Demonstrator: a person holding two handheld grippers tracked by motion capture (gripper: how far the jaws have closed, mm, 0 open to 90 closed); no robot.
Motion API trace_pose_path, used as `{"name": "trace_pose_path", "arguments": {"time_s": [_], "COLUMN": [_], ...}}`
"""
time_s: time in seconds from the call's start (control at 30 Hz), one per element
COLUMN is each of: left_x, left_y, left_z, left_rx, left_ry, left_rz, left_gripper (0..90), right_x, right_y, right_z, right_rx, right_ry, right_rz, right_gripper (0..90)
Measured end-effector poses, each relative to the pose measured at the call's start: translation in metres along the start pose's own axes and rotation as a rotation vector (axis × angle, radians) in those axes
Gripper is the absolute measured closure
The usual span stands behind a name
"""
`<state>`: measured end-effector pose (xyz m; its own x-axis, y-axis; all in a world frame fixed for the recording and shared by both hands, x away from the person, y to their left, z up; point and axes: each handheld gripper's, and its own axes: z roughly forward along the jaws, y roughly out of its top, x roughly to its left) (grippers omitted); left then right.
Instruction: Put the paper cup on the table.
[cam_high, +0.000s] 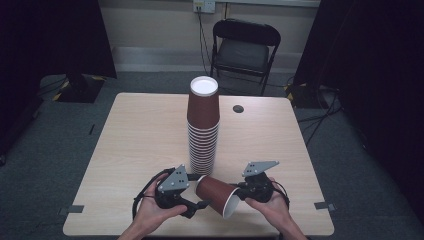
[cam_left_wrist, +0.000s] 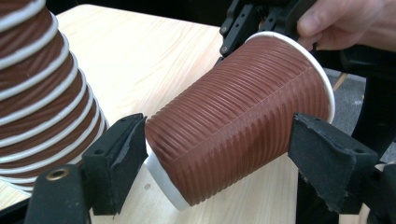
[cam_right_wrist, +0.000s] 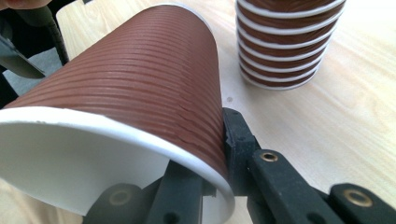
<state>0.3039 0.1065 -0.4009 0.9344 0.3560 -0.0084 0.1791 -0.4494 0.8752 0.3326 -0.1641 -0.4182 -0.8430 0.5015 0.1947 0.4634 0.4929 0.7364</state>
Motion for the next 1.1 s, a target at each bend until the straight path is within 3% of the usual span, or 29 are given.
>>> {"name": "trace_pose_path", "arguments": {"time_s": [0.07, 0.23, 0.27, 0.5, 0.63, 0.7, 0.73, 0.83, 0.93, 1.0, 1.1], "left_x": [0.0, -0.003, -0.005, -0.013, -0.017, -0.017, -0.017, -0.019, -0.02, -0.022, -0.026], "left_y": [-0.001, -0.003, -0.003, -0.005, -0.005, -0.003, -0.001, 0.002, 0.003, 0.002, 0.002], "left_z": [0.001, 0.001, 0.002, 0.009, 0.014, 0.016, 0.018, 0.021, 0.024, 0.027, 0.031], "left_rx": [0.035, 0.057, 0.076, 0.132, 0.147, 0.154, 0.151, 0.133, 0.142, 0.16, 0.151], "left_ry": [0.0, -0.008, -0.029, -0.035, -0.037, -0.053, -0.08, -0.099, -0.102, -0.096, -0.085], "left_rz": [0.026, 0.069, 0.088, 0.208, 0.233, 0.225, 0.228, 0.28, 0.283, 0.308, 0.337], "left_gripper": [18.5, 17.8, 17.5, 16.2, 15.9, 15.7, 15.6, 14.6, 13.2, 11.8, 9.0], "right_x": [0.001, 0.002, 0.001, 0.001, 0.001, 0.003, 0.003, 0.002, 0.001, 0.0, 0.001], "right_y": [0.003, 0.007, 0.007, 0.007, 0.006, 0.006, 0.009, 0.011, 0.012, 0.012, 0.012], "right_z": [0.002, 0.01, 0.011, 0.016, 0.018, 0.019, 0.019, 0.018, 0.019, 0.02, 0.02], "right_rx": [0.009, 0.047, 0.055, 0.105, 0.128, 0.14, 0.156, 0.17, 0.181, 0.185, 0.19], "right_ry": [0.013, 0.036, 0.044, 0.075, 0.09, 0.097, 0.102, 0.113, 0.106, 0.114, 0.118], "right_rz": [0.002, -0.003, -0.004, 0.004, 0.016, 0.025, 0.055, 0.083, 0.11, 0.119, 0.128], "right_gripper": [85.3, 85.4, 85.4, 85.4, 85.4, 85.5, 84.9, 85.2, 86.0, 86.9, 87.0]}}
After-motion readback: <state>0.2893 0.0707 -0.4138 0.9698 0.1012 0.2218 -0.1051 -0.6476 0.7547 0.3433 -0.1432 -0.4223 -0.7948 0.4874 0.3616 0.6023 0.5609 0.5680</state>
